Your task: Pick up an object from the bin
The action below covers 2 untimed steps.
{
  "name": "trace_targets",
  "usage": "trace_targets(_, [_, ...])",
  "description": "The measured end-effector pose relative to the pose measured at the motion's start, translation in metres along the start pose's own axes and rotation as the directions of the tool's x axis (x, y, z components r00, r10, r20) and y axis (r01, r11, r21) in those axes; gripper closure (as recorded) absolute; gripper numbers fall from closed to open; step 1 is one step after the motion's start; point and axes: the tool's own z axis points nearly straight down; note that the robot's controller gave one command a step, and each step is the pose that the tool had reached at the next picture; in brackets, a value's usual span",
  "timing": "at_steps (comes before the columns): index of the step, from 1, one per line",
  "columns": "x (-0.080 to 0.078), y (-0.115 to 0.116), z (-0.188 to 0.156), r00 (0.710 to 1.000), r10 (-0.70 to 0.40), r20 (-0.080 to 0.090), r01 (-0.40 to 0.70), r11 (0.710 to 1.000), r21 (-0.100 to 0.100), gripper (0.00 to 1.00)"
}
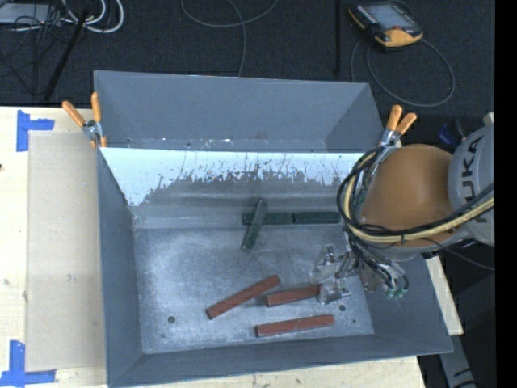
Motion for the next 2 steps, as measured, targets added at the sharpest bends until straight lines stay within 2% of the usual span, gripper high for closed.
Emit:
trace_targets(1, [0.005, 0.001, 0.002, 1.000, 0.008, -0.004, -0.008, 1.000, -0.001, 1.00])
trace_targets(2, [0.006, -0.006, -0.078, 0.999, -0.038, -0.002, 0.038, 0.999, -0.001, 1.00])
